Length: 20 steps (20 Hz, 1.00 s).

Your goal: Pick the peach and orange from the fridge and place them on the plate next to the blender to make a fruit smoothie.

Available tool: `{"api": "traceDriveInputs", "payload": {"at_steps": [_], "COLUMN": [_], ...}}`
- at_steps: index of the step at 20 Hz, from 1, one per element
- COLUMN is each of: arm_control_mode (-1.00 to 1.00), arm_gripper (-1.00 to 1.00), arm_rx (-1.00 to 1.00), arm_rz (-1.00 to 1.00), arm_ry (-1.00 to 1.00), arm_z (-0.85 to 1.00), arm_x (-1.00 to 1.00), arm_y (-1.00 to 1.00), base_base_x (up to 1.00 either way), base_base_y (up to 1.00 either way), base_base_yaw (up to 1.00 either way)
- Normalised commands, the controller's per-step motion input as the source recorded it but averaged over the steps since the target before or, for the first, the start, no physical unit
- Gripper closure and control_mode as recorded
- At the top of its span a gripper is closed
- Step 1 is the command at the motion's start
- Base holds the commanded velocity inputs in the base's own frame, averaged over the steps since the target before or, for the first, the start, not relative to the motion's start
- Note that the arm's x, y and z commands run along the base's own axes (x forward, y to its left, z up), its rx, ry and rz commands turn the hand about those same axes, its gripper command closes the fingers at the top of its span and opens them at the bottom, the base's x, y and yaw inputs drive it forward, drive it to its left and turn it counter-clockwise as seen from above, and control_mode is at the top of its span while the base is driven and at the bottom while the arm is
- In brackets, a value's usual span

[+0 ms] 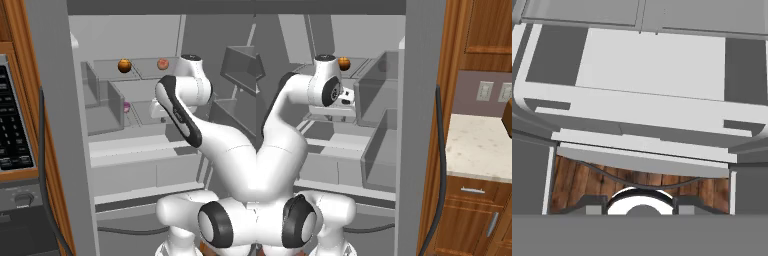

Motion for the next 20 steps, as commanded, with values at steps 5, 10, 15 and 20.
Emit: {"api": "traceDriveInputs", "payload": {"at_steps": [5,10,15,20], "arm_control_mode": [-1.0,-1.0,-1.0,-1.0], "arm_gripper": [-1.0,-1.0,-1.0,-1.0], "arm_rx": [0.0,0.11,0.05,-0.01], "arm_rz": [0.0,0.0,0.0,0.0], "arm_ry": [-0.01,-0.28,-0.38,-0.24], "arm_z": [0.04,0.33,0.66,0.82], "arm_x": [-0.1,-0.42,-0.24,0.09], "arm_y": [0.12,0.09,0.04,0.31], "base_base_x": [0.0,0.0,0.0,0.0], "base_base_y": [0.0,0.0,0.0,0.0], "base_base_yaw": [0.0,0.0,0.0,0.0]}}
